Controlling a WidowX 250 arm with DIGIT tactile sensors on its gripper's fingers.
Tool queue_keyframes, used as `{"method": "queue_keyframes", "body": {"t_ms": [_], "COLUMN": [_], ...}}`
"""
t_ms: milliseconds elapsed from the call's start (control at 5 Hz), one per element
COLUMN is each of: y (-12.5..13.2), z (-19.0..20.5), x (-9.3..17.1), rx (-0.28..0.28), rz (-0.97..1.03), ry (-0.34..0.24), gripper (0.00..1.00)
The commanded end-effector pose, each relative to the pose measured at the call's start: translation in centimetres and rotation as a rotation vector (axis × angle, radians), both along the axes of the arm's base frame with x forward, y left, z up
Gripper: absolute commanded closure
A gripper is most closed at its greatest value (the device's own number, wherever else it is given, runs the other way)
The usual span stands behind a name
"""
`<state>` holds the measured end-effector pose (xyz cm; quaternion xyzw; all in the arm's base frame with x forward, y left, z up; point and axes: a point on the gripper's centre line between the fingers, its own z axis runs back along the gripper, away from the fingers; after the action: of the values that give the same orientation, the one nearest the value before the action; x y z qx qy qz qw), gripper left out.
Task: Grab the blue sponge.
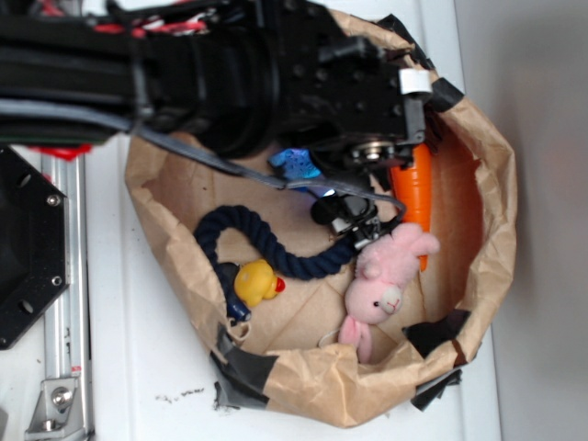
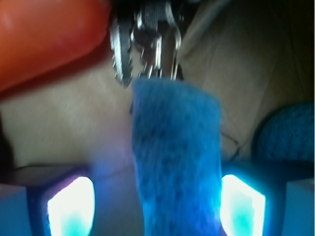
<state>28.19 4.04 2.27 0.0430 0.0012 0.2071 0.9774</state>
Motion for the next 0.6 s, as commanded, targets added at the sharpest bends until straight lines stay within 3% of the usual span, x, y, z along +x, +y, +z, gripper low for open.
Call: {"method": "queue_keyframes", "body": {"t_ms": [0,200,400], "y": [1.3,1.5,1.6], "z": [0.4,1.2,4.3], "x": [1.5,1.3,1.2], "rx": [0.073,0.150,0.127], "rz": [-0.041,-0.010,-0.084], "ry": [-0.018,-0.009,-0.044], "gripper": [1.00,1.00,1.00]}}
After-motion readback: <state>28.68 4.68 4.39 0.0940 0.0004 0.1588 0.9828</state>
